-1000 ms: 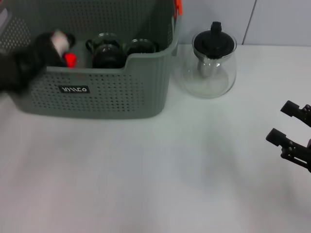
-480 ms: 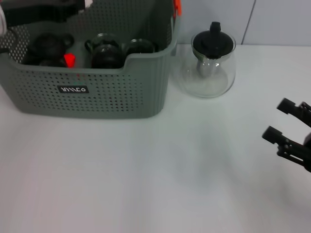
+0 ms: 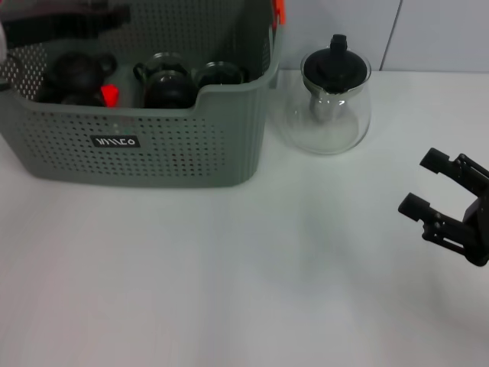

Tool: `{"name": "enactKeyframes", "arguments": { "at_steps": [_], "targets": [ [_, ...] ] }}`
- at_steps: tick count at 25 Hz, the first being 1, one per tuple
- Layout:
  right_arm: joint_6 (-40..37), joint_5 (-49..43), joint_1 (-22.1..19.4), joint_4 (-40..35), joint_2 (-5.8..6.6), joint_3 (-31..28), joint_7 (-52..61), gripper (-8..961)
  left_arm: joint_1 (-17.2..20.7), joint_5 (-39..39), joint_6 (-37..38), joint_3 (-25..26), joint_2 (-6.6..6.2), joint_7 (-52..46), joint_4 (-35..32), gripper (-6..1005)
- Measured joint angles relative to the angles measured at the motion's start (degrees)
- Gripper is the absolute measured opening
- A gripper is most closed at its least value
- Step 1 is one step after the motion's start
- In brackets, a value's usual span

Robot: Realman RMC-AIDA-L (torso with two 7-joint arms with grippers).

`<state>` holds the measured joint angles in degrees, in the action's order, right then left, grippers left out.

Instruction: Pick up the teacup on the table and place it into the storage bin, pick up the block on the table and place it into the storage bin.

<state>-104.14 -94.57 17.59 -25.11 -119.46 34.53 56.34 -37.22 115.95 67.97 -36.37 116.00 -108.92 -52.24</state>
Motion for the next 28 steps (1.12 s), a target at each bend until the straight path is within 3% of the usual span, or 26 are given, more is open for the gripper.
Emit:
{"name": "enactKeyframes", "arguments": {
  "at_steps": [4, 7, 10, 13, 16, 19, 23, 28],
  "targets": [
    [-0.3, 0.1, 0.1, 0.0, 0.03, -0.2, 0.0, 883, 4.1, -13.0, 12.6, 7.4, 0.53, 1.5, -1.9, 389],
    [0.1, 0.5, 0.0, 0.6, -0.07, -0.6, 0.0, 884, 8.5, -27.1, 26.3, 15.1, 0.29, 7.4, 4.6, 505],
    [0.6, 0.6, 0.7, 1.9, 0.00, -1.1, 0.7, 884, 11.8, -32.9, 38.1, 17.7, -0.69, 13.8, 13.1, 584],
    [1.6, 0.3, 2.1, 2.2, -0.04, -0.9, 2.6, 885, 14.8, -28.4, 43.6, 16.7, 0.36, 20.5, 14.6, 663],
    [3.4, -1.2, 3.8, 3.0, -0.35, 0.0, 3.3, 885, 18.5, -19.0, 43.2, 15.1, 3.16, 28.5, 15.0, 778],
    [6.2, -2.1, 4.9, 5.4, -0.70, -0.2, 3.5, 886, 21.3, -14.9, 40.5, 14.6, 5.31, 32.4, 17.5, 911],
    [10.9, -3.0, 5.8, 8.6, -0.59, 0.3, 3.2, 886, 22.6, -11.8, 37.3, 14.7, 5.76, 37.7, 23.2, 926],
    [15.2, -7.1, 7.9, 10.5, -0.76, 2.5, 3.1, 886, 21.5, -7.9, 33.8, 14.5, 5.58, 40.6, 27.1, 935]
  ]
}}
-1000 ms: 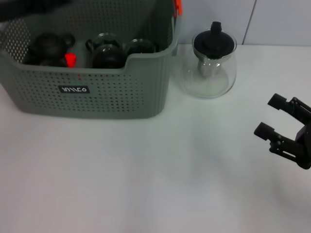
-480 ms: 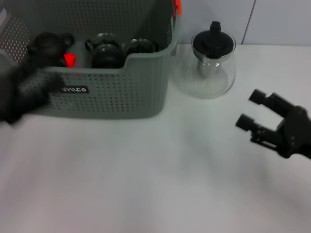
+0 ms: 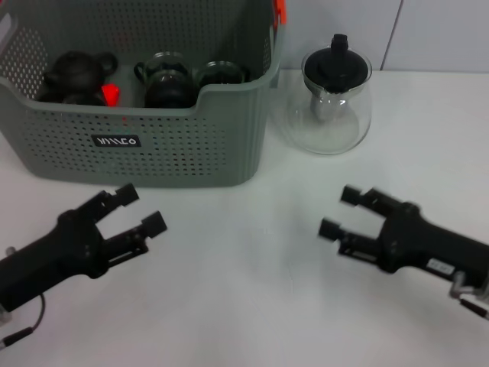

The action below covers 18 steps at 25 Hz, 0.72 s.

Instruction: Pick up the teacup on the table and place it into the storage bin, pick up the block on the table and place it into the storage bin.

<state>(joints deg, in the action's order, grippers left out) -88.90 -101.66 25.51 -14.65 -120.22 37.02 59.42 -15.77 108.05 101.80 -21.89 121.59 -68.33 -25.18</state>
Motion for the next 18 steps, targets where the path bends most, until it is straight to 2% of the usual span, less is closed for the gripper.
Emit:
{"name": "enactKeyframes", "arguments": {
  "at_steps": [7, 18],
  "targets": [
    [-0.6, -2.3, 1.7, 1.4, -0.11, 5.2, -2.3, 883, -2.3, 5.3, -1.7, -1.2, -0.53, 0.9, 1.6, 932],
    [-9.6, -1.7, 1.9, -1.3, 0.08, 4.3, -2.9, 888, -5.4, 7.0, 0.5, -1.2, -0.55, 1.7, 1.8, 930]
  ]
}}
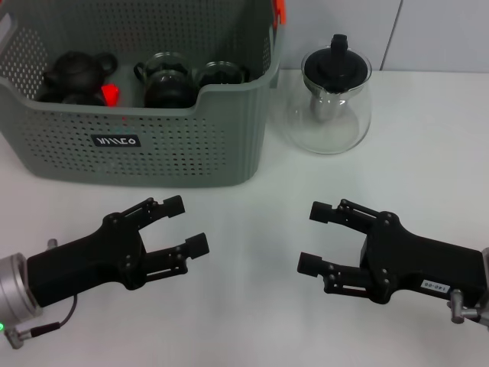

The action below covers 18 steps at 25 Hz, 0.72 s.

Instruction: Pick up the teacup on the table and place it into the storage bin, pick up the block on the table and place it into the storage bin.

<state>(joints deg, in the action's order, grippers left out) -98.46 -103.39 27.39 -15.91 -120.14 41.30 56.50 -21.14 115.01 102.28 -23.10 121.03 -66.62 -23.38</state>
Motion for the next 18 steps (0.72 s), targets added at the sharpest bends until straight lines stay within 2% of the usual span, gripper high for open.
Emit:
{"name": "enactKeyframes", "arguments": {
  "at_steps": [8, 12, 14, 18],
  "targets": [
    [5.2, -0.7, -0.7, 0.2, 0.15, -0.7, 0.0, 890, 0.5, 1.2, -2.6, -0.5, -0.07, 0.8, -0.5, 930],
    [11.5, -3.5, -0.6, 0.0, 0.29, 0.0, 0.4, 891, 0.0, 7.0, -4.5, -1.1, -0.64, 3.5, -1.6, 930],
    [12.3, -4.7, -0.3, -0.1, 0.26, 0.1, 0.3, 891, -0.8, 9.9, -4.5, -1.1, -1.04, 4.6, -1.6, 930],
    [11.9, -5.2, -0.2, -0.1, 0.11, 0.1, 0.1, 890, -1.0, 10.7, -4.0, -0.9, -1.19, 5.6, -1.7, 930]
  ]
}}
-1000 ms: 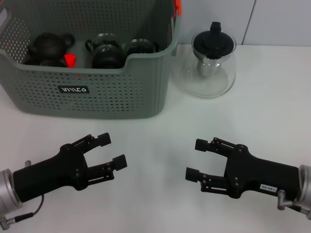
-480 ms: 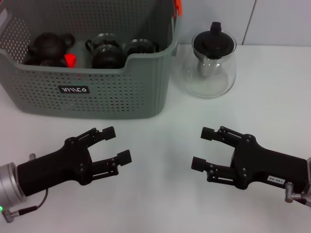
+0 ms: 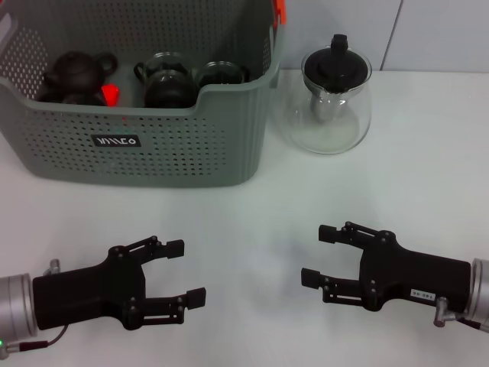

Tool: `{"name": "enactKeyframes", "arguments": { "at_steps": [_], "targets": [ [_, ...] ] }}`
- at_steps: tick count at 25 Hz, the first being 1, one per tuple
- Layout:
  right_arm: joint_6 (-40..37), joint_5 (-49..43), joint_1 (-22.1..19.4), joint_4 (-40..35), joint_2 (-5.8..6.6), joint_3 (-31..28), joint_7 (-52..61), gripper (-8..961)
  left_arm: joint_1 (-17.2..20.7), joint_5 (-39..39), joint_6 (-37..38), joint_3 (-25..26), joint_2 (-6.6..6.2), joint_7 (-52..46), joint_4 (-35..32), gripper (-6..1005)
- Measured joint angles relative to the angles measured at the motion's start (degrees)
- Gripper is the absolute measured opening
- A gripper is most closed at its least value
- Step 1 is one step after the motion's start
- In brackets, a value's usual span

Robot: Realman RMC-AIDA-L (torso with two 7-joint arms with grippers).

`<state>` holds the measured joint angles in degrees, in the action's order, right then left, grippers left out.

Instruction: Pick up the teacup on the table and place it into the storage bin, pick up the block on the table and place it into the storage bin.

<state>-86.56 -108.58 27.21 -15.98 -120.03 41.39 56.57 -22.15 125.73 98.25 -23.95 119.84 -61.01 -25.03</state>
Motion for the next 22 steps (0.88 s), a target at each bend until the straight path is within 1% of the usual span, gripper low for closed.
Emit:
{"name": "enactKeyframes", "arguments": {
  "at_steps": [6, 17, 22],
  "targets": [
    [-1.3, 0.4, -0.7, 0.0, 0.07, -0.8, 0.0, 882, 0.2, 0.1, 0.2, 0.2, 0.04, 0.5, 0.0, 930],
    [-0.9, 0.5, -0.5, -0.1, 0.06, -1.0, -0.1, 882, 0.2, 0.3, 0.2, -0.1, 0.04, 1.1, 0.0, 930],
    [-0.8, 0.4, -0.5, -0.1, 0.06, -1.0, -1.0, 882, 0.3, 0.3, 1.3, -0.7, 0.09, 3.9, -0.1, 930]
  ]
}}
